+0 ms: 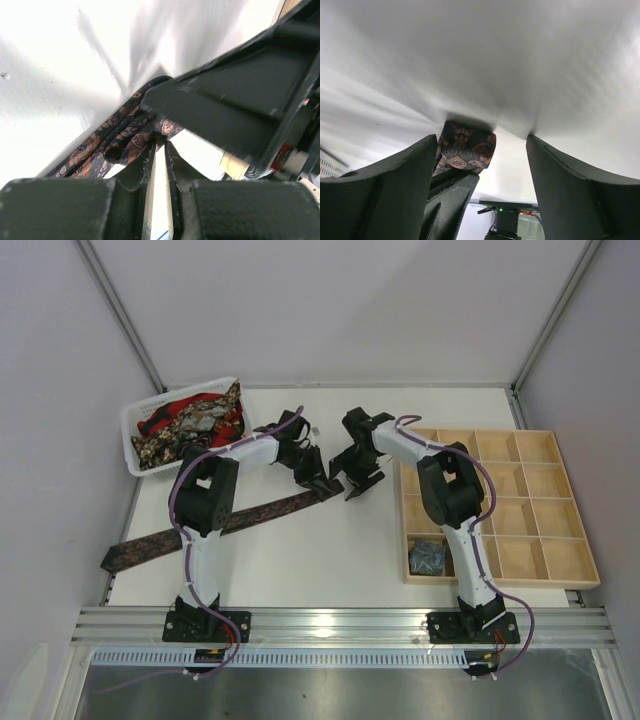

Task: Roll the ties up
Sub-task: Roll the tie

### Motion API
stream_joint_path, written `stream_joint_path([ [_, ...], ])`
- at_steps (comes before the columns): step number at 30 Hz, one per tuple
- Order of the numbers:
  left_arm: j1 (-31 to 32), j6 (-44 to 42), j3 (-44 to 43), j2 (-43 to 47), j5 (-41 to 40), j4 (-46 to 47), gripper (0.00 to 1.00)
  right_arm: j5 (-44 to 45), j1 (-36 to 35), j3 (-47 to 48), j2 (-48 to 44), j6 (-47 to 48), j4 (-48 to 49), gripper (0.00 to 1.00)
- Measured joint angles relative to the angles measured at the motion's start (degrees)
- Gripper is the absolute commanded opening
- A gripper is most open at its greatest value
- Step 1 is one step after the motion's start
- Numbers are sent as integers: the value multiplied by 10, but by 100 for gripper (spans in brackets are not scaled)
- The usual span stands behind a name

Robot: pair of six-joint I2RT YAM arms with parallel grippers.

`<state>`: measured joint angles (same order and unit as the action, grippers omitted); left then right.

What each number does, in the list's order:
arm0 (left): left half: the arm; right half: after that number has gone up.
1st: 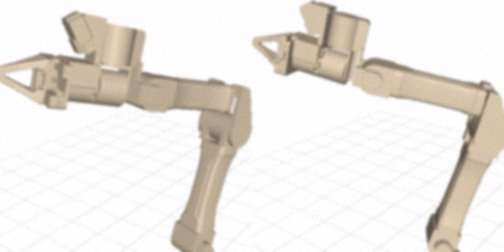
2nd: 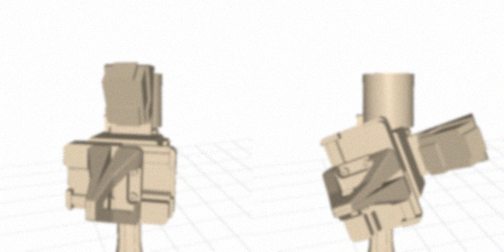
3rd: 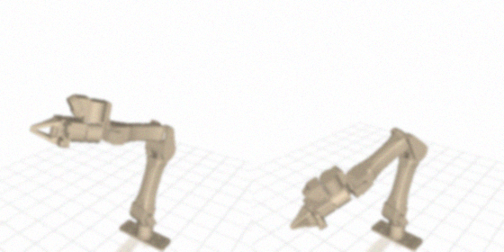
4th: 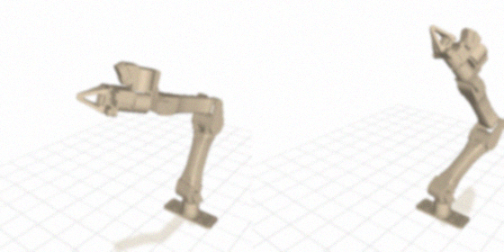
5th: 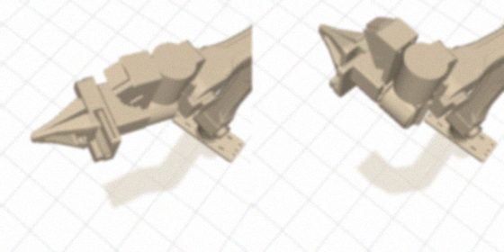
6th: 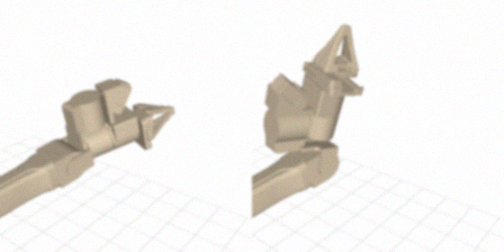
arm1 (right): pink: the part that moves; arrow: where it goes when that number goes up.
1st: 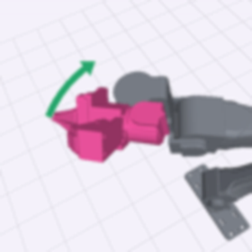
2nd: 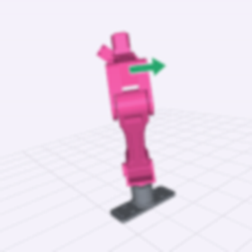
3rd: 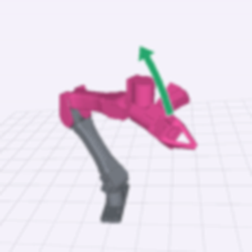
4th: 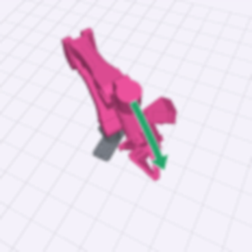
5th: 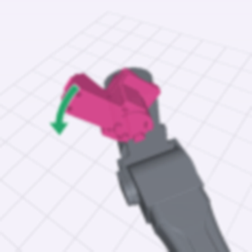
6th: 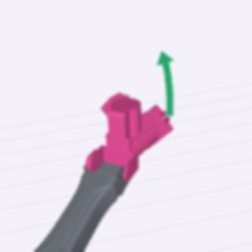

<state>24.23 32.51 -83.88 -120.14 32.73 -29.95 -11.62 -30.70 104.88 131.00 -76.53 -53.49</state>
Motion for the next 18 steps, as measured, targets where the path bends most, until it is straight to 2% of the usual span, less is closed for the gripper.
stream_joint_path([
  [5, -1, 0, -3, 0, 0, 0, 17, -8, 31, -6, -6, 49, 14, 82],
  [11, -2, -3, -12, -2, 0, -6, 17, -9, 60, -33, -32, 139, 43, 79],
  [16, -5, -11, -16, -6, 0, -8, 17, -42, 73, -28, -45, 275, 67, 71],
  [17, -6, -11, -16, -6, 0, -9, 17, -51, 73, -28, -48, 302, 71, 62],
  [18, -7, -12, -17, -6, 0, -10, 18, -62, 73, -29, -51, 324, 76, 58],
])
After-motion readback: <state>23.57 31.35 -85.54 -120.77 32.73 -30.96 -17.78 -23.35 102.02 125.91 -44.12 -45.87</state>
